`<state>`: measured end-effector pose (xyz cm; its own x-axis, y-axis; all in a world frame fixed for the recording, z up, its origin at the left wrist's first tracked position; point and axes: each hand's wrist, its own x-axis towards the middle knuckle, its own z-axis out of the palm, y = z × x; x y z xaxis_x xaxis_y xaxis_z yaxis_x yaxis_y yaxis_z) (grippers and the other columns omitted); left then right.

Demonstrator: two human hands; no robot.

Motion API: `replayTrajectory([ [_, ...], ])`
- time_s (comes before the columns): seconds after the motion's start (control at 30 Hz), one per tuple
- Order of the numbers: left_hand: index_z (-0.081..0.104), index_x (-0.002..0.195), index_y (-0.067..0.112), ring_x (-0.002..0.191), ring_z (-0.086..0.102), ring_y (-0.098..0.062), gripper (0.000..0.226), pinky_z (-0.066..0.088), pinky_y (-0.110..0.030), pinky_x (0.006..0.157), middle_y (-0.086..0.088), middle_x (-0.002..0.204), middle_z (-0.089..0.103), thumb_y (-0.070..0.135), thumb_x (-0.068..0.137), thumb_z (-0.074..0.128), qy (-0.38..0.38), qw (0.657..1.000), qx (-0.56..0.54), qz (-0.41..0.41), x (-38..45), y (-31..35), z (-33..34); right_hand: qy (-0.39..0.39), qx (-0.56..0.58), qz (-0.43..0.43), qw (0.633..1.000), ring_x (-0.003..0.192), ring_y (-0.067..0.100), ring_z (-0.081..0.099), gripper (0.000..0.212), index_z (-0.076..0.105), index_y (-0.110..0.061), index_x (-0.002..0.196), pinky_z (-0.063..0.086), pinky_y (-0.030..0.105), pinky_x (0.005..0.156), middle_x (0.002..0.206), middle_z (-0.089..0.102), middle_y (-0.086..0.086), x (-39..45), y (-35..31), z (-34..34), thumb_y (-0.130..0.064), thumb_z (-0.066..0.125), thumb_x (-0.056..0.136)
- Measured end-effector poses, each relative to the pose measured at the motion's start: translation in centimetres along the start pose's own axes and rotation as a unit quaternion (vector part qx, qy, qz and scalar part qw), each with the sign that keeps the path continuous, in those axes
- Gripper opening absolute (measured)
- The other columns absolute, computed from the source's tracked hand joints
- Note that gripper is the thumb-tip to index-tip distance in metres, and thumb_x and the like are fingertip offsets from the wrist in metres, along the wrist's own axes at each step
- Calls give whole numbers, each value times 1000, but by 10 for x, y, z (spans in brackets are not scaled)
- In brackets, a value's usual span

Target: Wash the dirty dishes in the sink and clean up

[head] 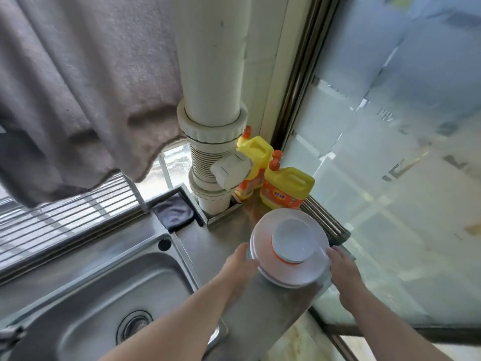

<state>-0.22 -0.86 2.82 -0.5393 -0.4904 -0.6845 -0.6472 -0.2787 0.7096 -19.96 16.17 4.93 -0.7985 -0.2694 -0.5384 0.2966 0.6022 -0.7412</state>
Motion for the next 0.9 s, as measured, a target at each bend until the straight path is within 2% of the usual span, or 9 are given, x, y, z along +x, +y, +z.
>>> replayTrajectory([
  [0.07,21,163,38,138,48,-32,69,44,-47,114,-6,159,43,36,103,56,-2,998,-46,-46,16,4,15,-47,-6,44,998,129,30,50,36,55,-28,139,39,55,113,133,56,4,27,-5,1,-40,46,107],
  [0.17,20,158,39,132,52,-29,58,43,-50,116,-3,145,54,36,108,48,-24,997,-47,-48,34,0,34,-116,-10,47,992,142,25,42,43,42,-39,153,34,55,119,151,47,-10,66,-3,2,-42,41,110],
  [0.27,19,153,45,130,55,-30,51,44,-49,115,1,136,58,31,109,41,-6,997,-67,-44,43,-2,45,-157,16,68,985,131,22,54,38,45,-55,144,46,57,109,144,56,-16,91,5,4,-52,43,106],
  [0.33,27,151,48,128,57,-25,49,49,-49,112,3,136,60,25,109,40,-3,991,-124,-51,49,-2,48,-158,43,70,984,118,20,57,29,48,-56,136,51,51,98,130,60,-16,87,1,6,-45,39,111],
  [0.43,37,142,52,120,63,-22,43,62,-41,92,3,132,63,22,110,41,4,981,-180,-74,48,3,46,-146,46,52,987,123,26,55,35,49,-54,132,48,54,104,132,59,-8,80,-1,12,-28,35,113],
  [0.57,50,133,44,109,67,-24,34,65,-41,81,-2,123,68,21,110,39,53,975,-195,-97,42,1,26,-176,53,58,981,122,24,60,40,58,-51,132,52,54,103,135,64,-3,73,-2,29,-22,38,113],
  [0.67,55,121,52,111,68,-24,28,62,-50,93,0,122,71,33,105,42,96,980,-150,-90,49,-22,4,-200,52,75,976,110,20,65,36,57,-48,134,57,40,80,124,69,-7,57,-15,48,-25,39,113],
  [0.73,53,114,58,112,67,-23,24,57,-53,102,4,120,69,44,97,44,111,985,-109,-72,73,-56,-7,-208,44,77,974,109,22,68,35,58,-47,135,58,37,74,123,71,-5,50,-19,58,-27,41,112],
  [0.9,61,110,47,103,71,-22,25,58,-54,98,7,105,74,51,89,48,145,986,-69,-36,72,-64,-17,-209,39,73,974,115,25,64,35,53,-45,140,59,48,93,130,66,-1,42,-17,65,-29,41,112],
])
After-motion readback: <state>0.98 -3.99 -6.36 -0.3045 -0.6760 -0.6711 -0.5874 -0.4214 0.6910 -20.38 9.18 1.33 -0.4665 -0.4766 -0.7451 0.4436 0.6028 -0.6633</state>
